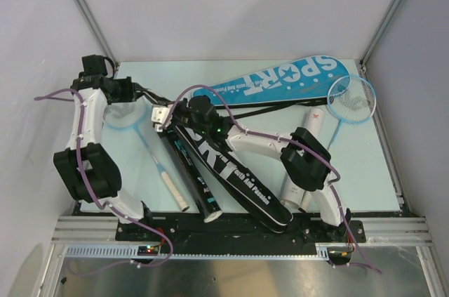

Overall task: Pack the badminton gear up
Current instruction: Zip the racket bag at the center of the board.

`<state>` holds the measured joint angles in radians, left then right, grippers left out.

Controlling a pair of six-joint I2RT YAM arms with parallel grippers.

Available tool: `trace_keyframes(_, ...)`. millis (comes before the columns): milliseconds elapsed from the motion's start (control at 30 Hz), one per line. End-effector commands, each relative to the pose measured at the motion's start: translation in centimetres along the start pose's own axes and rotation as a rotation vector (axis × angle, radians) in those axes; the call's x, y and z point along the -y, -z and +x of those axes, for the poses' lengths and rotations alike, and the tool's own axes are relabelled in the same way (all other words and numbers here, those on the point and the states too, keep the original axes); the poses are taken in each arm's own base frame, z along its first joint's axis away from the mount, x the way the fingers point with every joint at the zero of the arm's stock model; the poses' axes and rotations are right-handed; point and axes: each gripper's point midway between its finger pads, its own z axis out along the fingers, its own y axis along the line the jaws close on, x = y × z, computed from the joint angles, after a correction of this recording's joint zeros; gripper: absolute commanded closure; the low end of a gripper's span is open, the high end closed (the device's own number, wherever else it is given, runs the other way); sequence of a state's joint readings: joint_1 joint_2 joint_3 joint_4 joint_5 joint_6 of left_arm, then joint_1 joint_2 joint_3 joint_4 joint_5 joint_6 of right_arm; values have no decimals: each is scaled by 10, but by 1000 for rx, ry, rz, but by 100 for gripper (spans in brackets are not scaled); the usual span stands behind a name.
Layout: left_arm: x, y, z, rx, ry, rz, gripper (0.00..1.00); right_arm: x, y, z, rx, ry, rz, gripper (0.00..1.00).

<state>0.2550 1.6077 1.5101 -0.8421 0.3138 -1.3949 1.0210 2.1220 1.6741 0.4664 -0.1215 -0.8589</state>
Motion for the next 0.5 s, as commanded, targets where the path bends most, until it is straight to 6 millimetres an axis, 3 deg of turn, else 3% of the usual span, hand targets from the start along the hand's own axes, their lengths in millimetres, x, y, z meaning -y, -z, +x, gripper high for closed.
trace_keyframes(0, 57, 34, -30, 146, -8, 195, 100, 20, 21, -16, 0, -53, 24, 100)
trace_keyframes(467, 69, 35, -35, 168, -52, 212, 100, 10, 40, -19, -1, -172, -8, 100)
